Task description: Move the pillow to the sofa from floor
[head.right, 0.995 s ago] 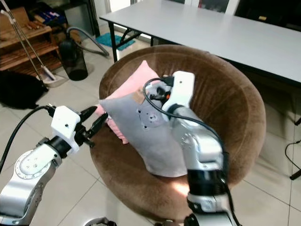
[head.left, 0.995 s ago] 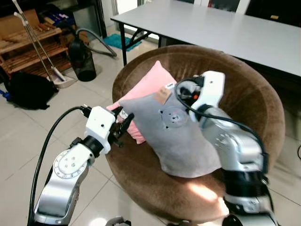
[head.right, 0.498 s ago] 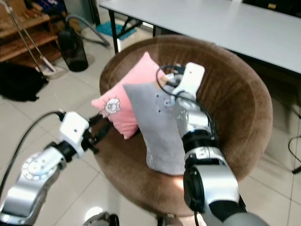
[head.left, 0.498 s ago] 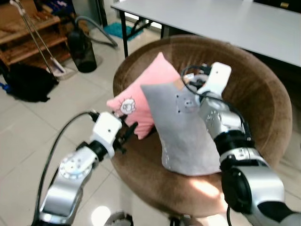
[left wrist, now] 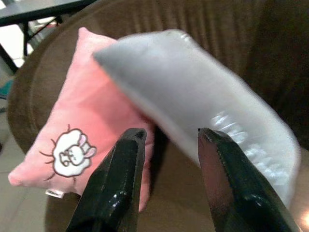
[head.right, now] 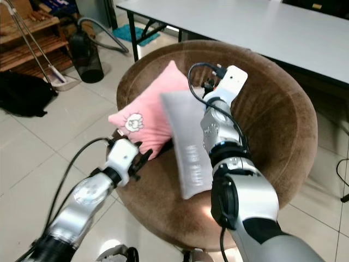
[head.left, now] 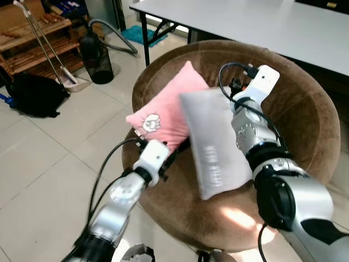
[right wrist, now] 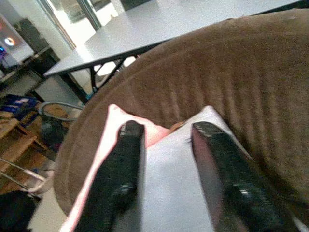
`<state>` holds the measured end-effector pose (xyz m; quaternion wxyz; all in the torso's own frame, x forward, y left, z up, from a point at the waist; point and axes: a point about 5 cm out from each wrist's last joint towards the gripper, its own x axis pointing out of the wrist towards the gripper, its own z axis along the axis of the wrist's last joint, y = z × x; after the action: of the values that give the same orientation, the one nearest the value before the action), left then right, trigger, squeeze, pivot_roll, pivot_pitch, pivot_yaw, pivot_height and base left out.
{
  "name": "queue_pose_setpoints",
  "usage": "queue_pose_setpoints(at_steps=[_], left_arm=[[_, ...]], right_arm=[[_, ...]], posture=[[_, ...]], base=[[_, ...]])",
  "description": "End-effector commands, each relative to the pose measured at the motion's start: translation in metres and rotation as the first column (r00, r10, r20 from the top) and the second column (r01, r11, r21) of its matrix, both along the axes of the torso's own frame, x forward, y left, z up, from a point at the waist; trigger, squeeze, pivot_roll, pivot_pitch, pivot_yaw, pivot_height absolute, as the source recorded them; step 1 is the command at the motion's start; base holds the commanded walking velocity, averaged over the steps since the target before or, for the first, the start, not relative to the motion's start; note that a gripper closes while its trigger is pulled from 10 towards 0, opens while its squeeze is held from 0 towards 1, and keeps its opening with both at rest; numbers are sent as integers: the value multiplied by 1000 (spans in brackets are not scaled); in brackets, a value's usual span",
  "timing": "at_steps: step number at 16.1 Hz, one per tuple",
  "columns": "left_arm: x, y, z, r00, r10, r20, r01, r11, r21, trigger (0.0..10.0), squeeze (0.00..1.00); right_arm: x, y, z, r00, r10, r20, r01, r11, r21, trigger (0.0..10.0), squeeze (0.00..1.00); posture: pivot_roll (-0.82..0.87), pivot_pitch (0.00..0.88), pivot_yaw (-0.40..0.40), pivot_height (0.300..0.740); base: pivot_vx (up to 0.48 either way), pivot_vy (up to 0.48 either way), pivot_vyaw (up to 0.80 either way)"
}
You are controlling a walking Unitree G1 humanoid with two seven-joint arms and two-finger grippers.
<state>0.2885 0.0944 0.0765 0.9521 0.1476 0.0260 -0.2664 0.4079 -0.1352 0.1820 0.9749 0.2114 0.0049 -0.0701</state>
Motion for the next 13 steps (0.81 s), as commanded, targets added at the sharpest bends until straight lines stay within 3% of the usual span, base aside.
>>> queue_pose_setpoints(at_steps=[1, 2, 3, 6, 7, 9, 11, 13], left_arm=[[3, -3, -4, 999, 37, 16, -37, 999, 4, 10000, 0], [10, -6, -7, 994, 110, 14, -110, 993, -36, 10000, 0], [14, -10, -12, 986, 168, 15, -168, 985, -42, 10000, 0], [17, -16, -23, 976, 217, -12, -217, 975, -48, 10000, 0], [19, -17, -23, 976, 219, -7, -220, 975, -32, 10000, 0], [45, 8, 9, 965, 254, 59, -251, 966, -64, 10000, 0], [57, 13, 16, 952, 296, 74, -291, 954, -66, 10000, 0], [62, 13, 19, 950, 303, 78, -298, 952, -64, 10000, 0]], right_arm=[[3, 0, 12, 999, 12, 52, -12, 1000, 3, 10000, 1000], [1, 5, 12, 996, 60, 73, -54, 995, -88, 10000, 769], [-7, 11, 6, 985, 132, 114, -113, 980, -164, 10000, 0], [-31, 14, -7, 964, 218, 154, -173, 950, -260, 10000, 0], [-50, 10, -13, 960, 240, 144, -189, 935, -300, 10000, 0], [-86, 1, -28, 970, 223, 96, -182, 930, -320, 10000, 0], [-118, -1, -41, 975, 221, 39, -193, 916, -352, 10000, 0], [-122, -6, -47, 983, 185, -4, -174, 914, -366, 10000, 0]], posture=[[114, 98, 7, 740], [101, 86, 7, 740], [78, 71, 9, 740], [36, 48, 10, 740], [26, 48, 8, 740], [13, 50, -12, 740], [7, 54, -20, 740], [9, 49, -21, 740]], base=[[0, 0, 0], [0, 0, 0], [0, 0, 0], [0, 0, 0], [0, 0, 0], [0, 0, 0], [0, 172, 0], [0, 399, 0]])
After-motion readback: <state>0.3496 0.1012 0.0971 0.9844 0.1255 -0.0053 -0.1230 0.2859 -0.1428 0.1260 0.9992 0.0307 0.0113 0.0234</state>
